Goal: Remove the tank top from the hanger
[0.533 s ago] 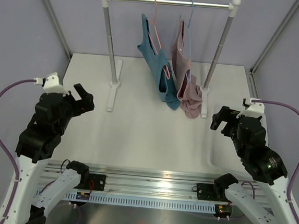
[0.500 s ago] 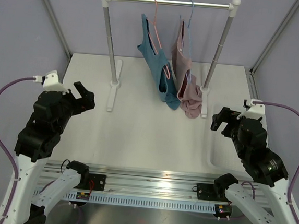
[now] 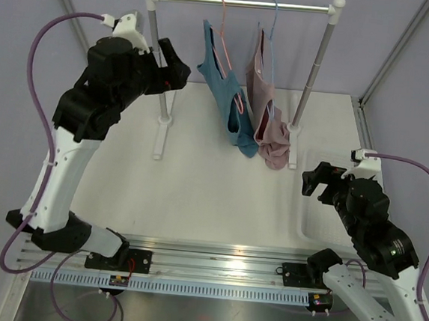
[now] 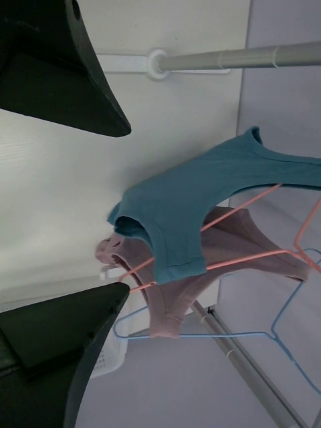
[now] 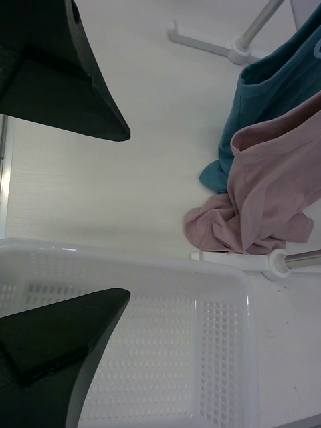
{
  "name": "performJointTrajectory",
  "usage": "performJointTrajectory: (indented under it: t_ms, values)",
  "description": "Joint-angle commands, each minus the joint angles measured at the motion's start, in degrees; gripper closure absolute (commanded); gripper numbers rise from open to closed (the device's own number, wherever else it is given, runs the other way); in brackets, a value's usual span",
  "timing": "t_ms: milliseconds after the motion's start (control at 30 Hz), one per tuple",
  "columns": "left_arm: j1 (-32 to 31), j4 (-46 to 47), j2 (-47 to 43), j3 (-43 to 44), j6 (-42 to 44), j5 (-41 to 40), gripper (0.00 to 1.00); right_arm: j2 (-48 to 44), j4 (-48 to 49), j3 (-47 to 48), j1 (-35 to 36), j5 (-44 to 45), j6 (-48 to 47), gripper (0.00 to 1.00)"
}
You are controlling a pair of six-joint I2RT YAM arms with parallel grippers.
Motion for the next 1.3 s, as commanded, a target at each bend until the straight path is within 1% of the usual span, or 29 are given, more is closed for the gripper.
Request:
performJointTrajectory:
  t_ms: [0, 33, 67, 167, 233, 267, 300, 400, 433, 500, 533, 567, 600, 633, 767, 800, 900, 967, 1000, 1067, 1133, 1267]
  values:
    - [-2.0, -0.6, 6.0, 8.3, 1.6, -4.3, 0.09, -2.3, -1.1, 3.3, 0.3, -1.7, 0.5, 0.01]
    - [-2.5, 0.7, 9.2, 9.9, 1.6, -4.4, 0.10, -3.1, -1.5, 3.5, 0.3, -1.9, 0.4, 0.00]
    - [-3.5, 2.0, 10.6, 12.1, 2.1, -4.4, 0.11, -3.5, -2.1, 3.7, 0.3, -2.1, 0.4, 0.00]
    - [-5.8, 7.3, 15.7, 14.6, 4.2, -6.1, 0.11, -5.2, -3.7, 4.1, 0.3, -2.1, 0.3, 0.01]
    - [-6.4, 12.3, 17.7, 14.4, 5.2, -8.9, 0.11, -6.1, -4.3, 4.1, 0.4, -2.3, 0.6, 0.01]
    - [-6.4, 13.2, 20.0, 14.6, 4.7, -9.3, 0.11, -6.9, -5.0, 4.1, 0.3, -2.2, 0.9, 0.00]
    - [-6.5, 14.2, 21.0, 14.9, 4.5, -11.4, 0.11, -7.2, -5.0, 4.1, 0.3, -2.4, 1.4, 0.00]
    - [-6.9, 17.7, 24.8, 15.7, 4.4, -14.9, 0.14, -9.3, -4.8, 3.7, 0.4, -5.9, 2.7, 0.01]
    - [-7.1, 20.2, 25.9, 15.8, 5.6, -15.5, 0.16, -9.9, -4.5, 3.4, 0.3, -7.4, 2.9, 0.00]
    - [-8.0, 21.6, 29.5, 16.7, 7.1, -18.7, 0.19, -10.4, -4.3, 2.7, 0.4, -8.6, 3.7, 0.01]
    - [-8.4, 20.4, 31.0, 20.4, 8.3, -20.4, 0.21, -10.6, -4.4, 2.6, 0.4, -9.9, 4.3, 0.01]
    - [-9.0, 19.5, 32.6, 22.4, 8.9, -22.1, 0.25, -10.6, -4.3, 2.1, 0.3, -10.6, 4.4, 0.01]
    - [-9.2, 19.1, 35.2, 24.2, 9.6, -23.6, 0.26, -10.5, -4.3, 1.9, 0.3, -11.4, 4.6, 0.00]
    - [-9.2, 19.5, 36.0, 25.3, 10.8, -23.7, 0.26, -10.6, -4.3, 1.8, 0.4, -12.6, 5.1, 0.00]
    - [-9.2, 20.6, 38.1, 25.4, 12.2, -26.0, 0.40, -10.9, -4.4, 1.0, 0.4, -13.9, 5.3, 0.00]
    - [-9.2, 20.5, 38.3, 25.3, 12.5, -26.4, 0.52, -11.0, -4.5, 0.9, 0.3, -14.0, 5.3, 0.01]
    - [-9.2, 20.6, 38.3, 25.3, 13.2, -27.8, 0.66, -11.3, -4.2, 0.7, 0.3, -14.3, 5.2, 0.00]
    - [-9.2, 20.7, 37.8, 25.2, 13.6, -28.5, 0.72, -11.3, -3.7, 0.4, 0.4, -14.7, 5.1, 0.00]
    - [-9.2, 20.7, 37.7, 25.2, 13.9, -28.8, 0.81, -11.2, -3.6, 0.2, 0.3, -15.0, 4.9, 0.01]
    - [-9.3, 20.7, 37.0, 25.2, 13.9, -29.3, 0.87, -10.7, -2.8, -0.4, 0.3, -15.7, 4.7, 0.01]
    - [-9.2, 20.2, 36.4, 24.9, 13.9, -30.4, 1.00, -10.0, -2.3, -0.7, 0.4, -16.1, 4.5, 0.01]
    - [-9.2, 20.2, 33.5, 23.9, 14.6, -30.4, 1.00, -9.2, -1.4, -1.5, 0.3, -16.2, 4.3, 0.01]
